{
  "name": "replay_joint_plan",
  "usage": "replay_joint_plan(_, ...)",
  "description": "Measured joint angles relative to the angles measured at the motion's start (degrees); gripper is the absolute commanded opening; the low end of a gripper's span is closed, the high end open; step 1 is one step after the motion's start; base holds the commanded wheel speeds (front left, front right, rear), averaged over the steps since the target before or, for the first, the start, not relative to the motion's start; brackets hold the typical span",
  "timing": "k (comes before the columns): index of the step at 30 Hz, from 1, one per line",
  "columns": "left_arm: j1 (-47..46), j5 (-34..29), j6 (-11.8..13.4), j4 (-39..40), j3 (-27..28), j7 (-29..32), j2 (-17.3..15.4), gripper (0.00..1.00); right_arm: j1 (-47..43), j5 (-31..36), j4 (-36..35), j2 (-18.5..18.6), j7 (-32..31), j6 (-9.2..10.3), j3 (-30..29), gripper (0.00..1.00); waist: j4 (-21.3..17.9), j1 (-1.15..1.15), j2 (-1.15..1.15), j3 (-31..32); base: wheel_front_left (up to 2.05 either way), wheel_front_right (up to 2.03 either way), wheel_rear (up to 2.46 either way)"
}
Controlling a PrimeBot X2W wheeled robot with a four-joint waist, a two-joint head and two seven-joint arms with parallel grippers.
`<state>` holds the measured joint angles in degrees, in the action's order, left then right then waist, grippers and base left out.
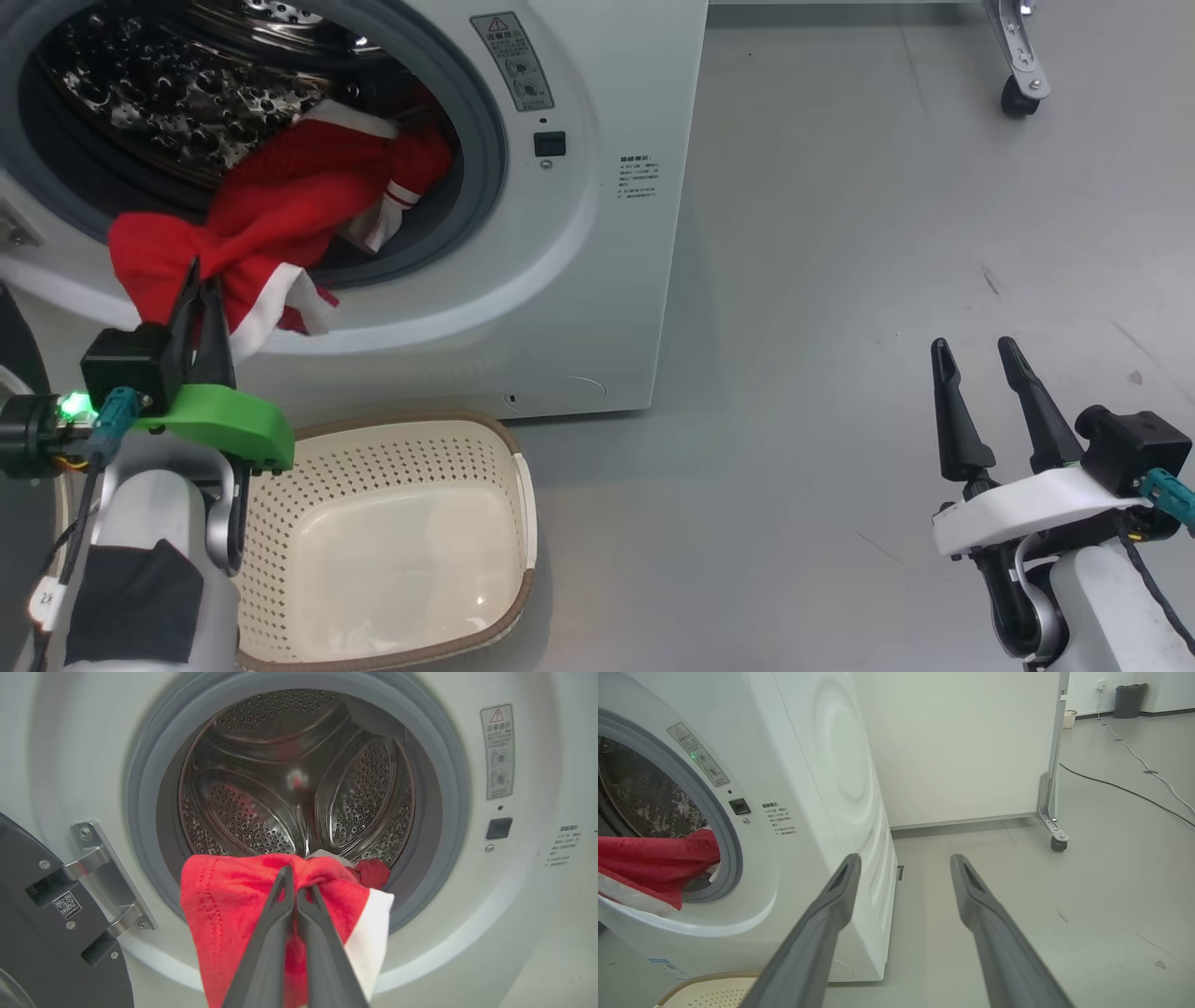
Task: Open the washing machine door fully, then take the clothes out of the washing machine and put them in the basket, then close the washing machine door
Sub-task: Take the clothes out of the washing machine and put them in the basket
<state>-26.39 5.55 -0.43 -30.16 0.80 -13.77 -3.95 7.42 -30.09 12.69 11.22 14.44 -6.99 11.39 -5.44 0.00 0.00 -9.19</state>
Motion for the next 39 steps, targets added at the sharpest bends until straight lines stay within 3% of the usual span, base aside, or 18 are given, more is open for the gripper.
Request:
replay_joint_plan(11,3.07,1.71,-0.46,9.61,-0.22,-0.67,1.15,0.00,-0.95,0.98,-0.23,-0.48,0.00,0.00,0.37,1.00,0.41,0.00,0.00,1.40,0.00,0.00,0.00)
replay_joint_plan(22,3.50,1.78,-0.27,24.15,-0.58,-0.70,1.55,0.00,-1.11,1.09,-0.37,-0.65,0.00,0.00,1.00,1.00,0.09,0.00,0.00,1.85,0.00,0.00,0.00)
replay_joint_plan(39,10.54,1.91,0.18,23.91,-5.60,-0.81,1.65,0.00,-1.83,1.47,-1.36,-0.69,0.00,0.00,0.89,1.00,-0.41,0.00,0.00,-0.29,0.00,0.00,0.00)
